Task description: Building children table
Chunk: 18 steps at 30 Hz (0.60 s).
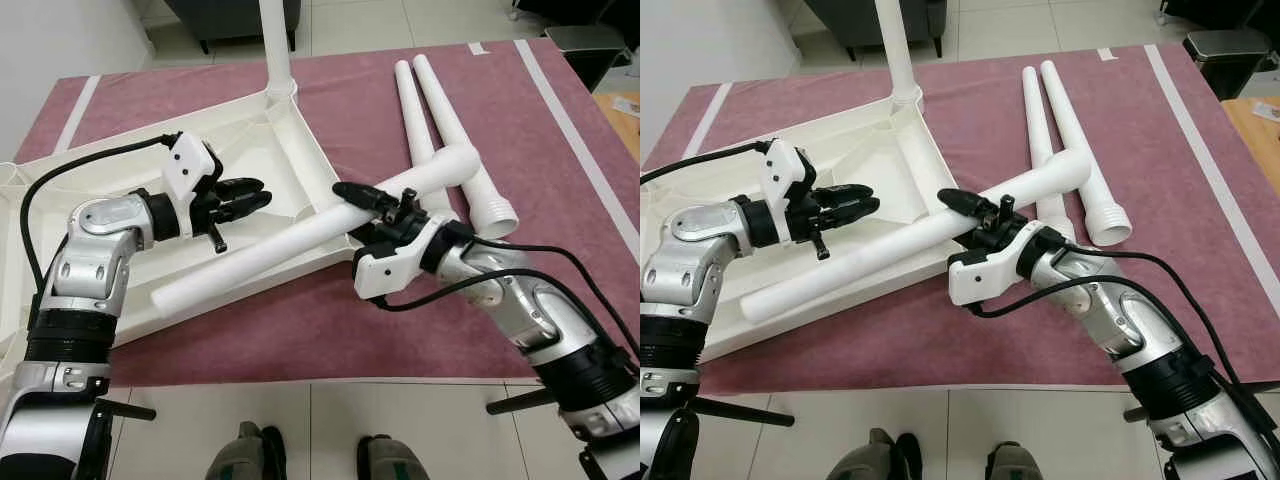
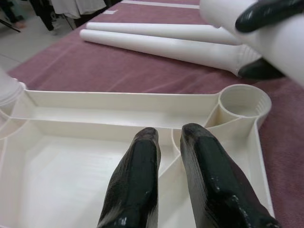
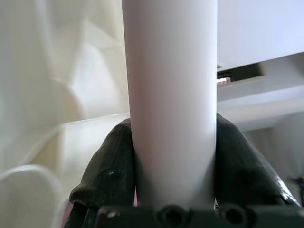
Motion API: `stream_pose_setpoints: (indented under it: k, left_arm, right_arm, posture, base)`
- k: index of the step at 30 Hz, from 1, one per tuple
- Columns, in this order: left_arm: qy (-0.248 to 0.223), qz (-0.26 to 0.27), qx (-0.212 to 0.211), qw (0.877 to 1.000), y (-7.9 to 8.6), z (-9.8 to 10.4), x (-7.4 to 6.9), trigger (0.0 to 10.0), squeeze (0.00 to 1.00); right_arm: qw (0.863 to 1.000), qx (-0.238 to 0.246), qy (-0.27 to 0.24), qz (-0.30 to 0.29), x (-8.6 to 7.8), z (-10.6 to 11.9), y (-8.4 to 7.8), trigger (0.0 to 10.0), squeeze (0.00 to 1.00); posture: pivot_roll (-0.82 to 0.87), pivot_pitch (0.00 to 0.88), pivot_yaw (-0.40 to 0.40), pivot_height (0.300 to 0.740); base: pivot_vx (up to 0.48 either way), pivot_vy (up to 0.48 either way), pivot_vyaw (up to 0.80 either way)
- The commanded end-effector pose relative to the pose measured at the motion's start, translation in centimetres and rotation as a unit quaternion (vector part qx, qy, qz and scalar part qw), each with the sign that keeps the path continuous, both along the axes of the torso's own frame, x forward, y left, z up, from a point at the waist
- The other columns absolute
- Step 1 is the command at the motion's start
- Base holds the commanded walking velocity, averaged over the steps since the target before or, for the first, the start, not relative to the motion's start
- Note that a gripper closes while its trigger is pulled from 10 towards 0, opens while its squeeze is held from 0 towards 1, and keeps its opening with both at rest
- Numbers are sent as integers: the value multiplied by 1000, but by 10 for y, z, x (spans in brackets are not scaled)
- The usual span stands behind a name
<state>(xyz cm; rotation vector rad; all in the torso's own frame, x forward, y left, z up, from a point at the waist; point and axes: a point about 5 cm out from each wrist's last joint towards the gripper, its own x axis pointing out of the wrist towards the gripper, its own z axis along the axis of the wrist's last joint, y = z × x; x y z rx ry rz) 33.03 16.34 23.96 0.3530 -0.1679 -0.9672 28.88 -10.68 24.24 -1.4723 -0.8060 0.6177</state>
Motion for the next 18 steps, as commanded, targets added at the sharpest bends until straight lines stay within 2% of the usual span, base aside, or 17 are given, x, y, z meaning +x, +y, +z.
stream_pose_setpoints:
  k: [1, 2, 3, 5, 6, 7, 8, 9, 10, 12, 13, 14, 15, 16, 18]
  left_arm:
    - [-7, 39, -29, 999, 11, 6, 3, 10000, 0]
    - [-14, 60, -63, 996, 15, 13, 7, 10000, 0]
    - [-14, 60, -63, 996, 15, 13, 7, 10000, 0]
    - [-31, 97, -128, 986, 20, 27, 14, 10000, 0]
    - [-31, 97, -128, 986, 20, 27, 14, 10000, 0]
    - [-42, 125, -142, 981, 24, 30, 18, 10000, 0]
    - [-42, 125, -142, 981, 24, 30, 18, 10000, 0]
    - [-46, 152, -152, 976, 27, 31, 21, 10000, 0]
    - [-46, 152, -152, 976, 27, 31, 21, 10000, 0]
    - [-47, 176, -150, 972, 26, 27, 25, 10000, 0]
    - [-44, 177, -147, 972, 24, 25, 25, 10000, 0]
    - [-44, 177, -147, 972, 24, 25, 25, 10000, 0]
    - [-39, 168, -141, 975, 17, 21, 24, 10000, 0]
    - [-39, 168, -141, 975, 17, 21, 24, 10000, 0]
    - [-25, 139, -140, 980, -2, 14, 21, 10000, 0]
  right_arm:
    - [999, 29, -42, -2, 2, 17, -1, 10000, 0]
    - [997, 45, -64, -14, 7, 25, -4, 10000, 0]
    - [997, 45, -64, -14, 7, 25, -4, 10000, 0]
    - [992, 74, -93, -34, 14, 37, -12, 10000, 0]
    - [992, 74, -93, -34, 14, 37, -12, 10000, 0]
    - [988, 106, -99, -42, 16, 43, -17, 10000, 0]
    - [988, 106, -99, -42, 16, 43, -17, 10000, 0]
    - [981, 160, -95, -47, 17, 52, -22, 10000, 0]
    - [981, 160, -95, -47, 17, 52, -22, 10000, 0]
    - [958, 278, -64, -32, 14, 71, -25, 10000, 0]
    - [948, 313, -50, -22, 13, 76, -25, 10000, 0]
    - [948, 313, -50, -22, 13, 76, -25, 10000, 0]
    - [935, 353, -34, -10, 11, 84, -24, 10000, 0]
    - [935, 353, -34, -10, 11, 84, -24, 10000, 0]
    - [902, 431, 4, 18, 8, 102, -24, 10000, 0]
  posture:
    - [-75, 155, 135, 740]
    - [-75, 154, 134, 740]
    - [-75, 154, 134, 740]
    - [-78, 149, 132, 740]
    - [-78, 149, 132, 740]
    - [-78, 147, 133, 740]
    - [-78, 147, 133, 740]
    - [-77, 146, 134, 740]
    - [-77, 146, 134, 740]
    - [-76, 143, 134, 740]
    - [-76, 143, 134, 740]
    - [-76, 143, 134, 740]
    - [-75, 138, 135, 740]
    - [-75, 138, 135, 740]
    - [-78, 134, 136, 740]
  base:
    - [0, 0, 0]
    - [0, 0, 0]
    - [0, 0, 0]
    - [0, 0, 0]
    - [0, 0, 0]
    - [0, 0, 0]
    - [0, 0, 0]
    - [0, 0, 0]
    - [0, 0, 0]
    - [0, 0, 0]
    - [0, 0, 0]
    - [0, 0, 0]
    - [0, 0, 0]
    - [0, 0, 0]
    - [0, 0, 0]
